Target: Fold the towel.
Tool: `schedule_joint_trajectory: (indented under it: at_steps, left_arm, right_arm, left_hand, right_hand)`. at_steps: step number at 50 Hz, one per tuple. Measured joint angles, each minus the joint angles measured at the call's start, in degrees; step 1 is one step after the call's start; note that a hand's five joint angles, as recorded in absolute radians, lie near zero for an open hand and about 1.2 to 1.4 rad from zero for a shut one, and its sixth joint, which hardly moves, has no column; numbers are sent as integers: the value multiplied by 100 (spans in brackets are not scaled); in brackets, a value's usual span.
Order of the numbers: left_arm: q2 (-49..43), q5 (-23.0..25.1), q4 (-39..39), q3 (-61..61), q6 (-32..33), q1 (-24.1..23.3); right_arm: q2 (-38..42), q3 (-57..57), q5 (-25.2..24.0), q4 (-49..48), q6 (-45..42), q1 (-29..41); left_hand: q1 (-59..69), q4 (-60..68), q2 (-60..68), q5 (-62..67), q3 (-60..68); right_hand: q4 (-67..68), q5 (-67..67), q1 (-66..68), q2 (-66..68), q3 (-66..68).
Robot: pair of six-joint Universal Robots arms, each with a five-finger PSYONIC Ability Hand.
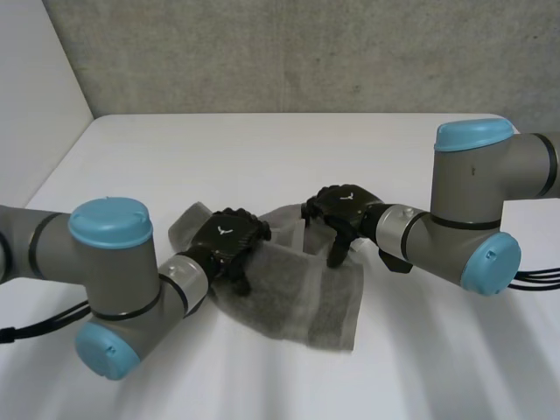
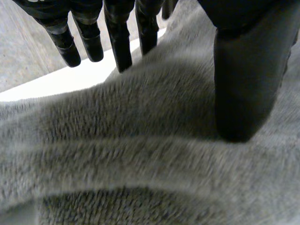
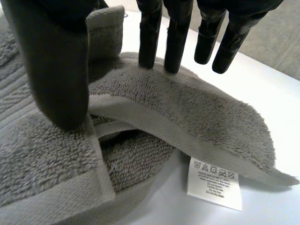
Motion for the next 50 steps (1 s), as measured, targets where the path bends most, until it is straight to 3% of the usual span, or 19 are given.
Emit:
schedule_joint_trajectory:
  at_steps: [4, 7, 10, 13, 26, 28, 35, 38, 50]
  left_arm:
    - [-284, 10, -93, 205, 268, 96]
    - [-371, 15, -209, 282, 473, 174]
    - [-363, 18, -325, 301, 573, 212]
    - [-310, 19, -435, 290, 610, 228]
    - [163, 39, -546, 336, 605, 266]
    - [177, 40, -543, 354, 602, 277]
    - [211, 35, -549, 279, 584, 302]
    - [281, 50, -556, 173, 573, 316]
    - [563, 288, -565, -274, 551, 396]
  right_arm:
    - [72, 2, -5, 14, -210, 22]
    - [97, 6, -13, 44, -380, 30]
    - [88, 11, -40, 114, -507, 27]
    - [69, 7, -82, 252, -641, 16]
    - [118, -29, -135, 696, -1389, 21]
    - [139, -27, -118, 656, -1435, 17]
    - [123, 111, -18, 83, -1255, -38]
    - [50, 230, 51, -234, -1060, -70]
    - [-195, 479, 168, -1105, -408, -140]
  left_hand:
    - [1474, 0, 1457, 1370, 0]
    - [3148, 0, 3144, 3132, 0]
    - [4043, 0, 3785, 4573, 0]
    - [4039, 0, 3764, 4824, 0]
    - [4030, 0, 3764, 4945, 0]
    - [4030, 0, 3764, 4938, 0]
    - [4030, 0, 3764, 4939, 0]
    - [4030, 0, 3764, 4939, 0]
    - [4030, 0, 3764, 4939, 0]
  right_hand:
    - [0, 1405, 1571, 1506, 0]
    - [0, 2403, 2590, 2457, 0]
    - [0, 3612, 3724, 3606, 0]
    - [0, 4392, 4342, 4164, 0]
    - [0, 4415, 4342, 4164, 0]
    - [0, 4145, 4250, 4142, 0]
    - [0, 478, 881, 768, 0]
    - [0, -473, -34, -188, 0]
    - [0, -585, -249, -326, 0]
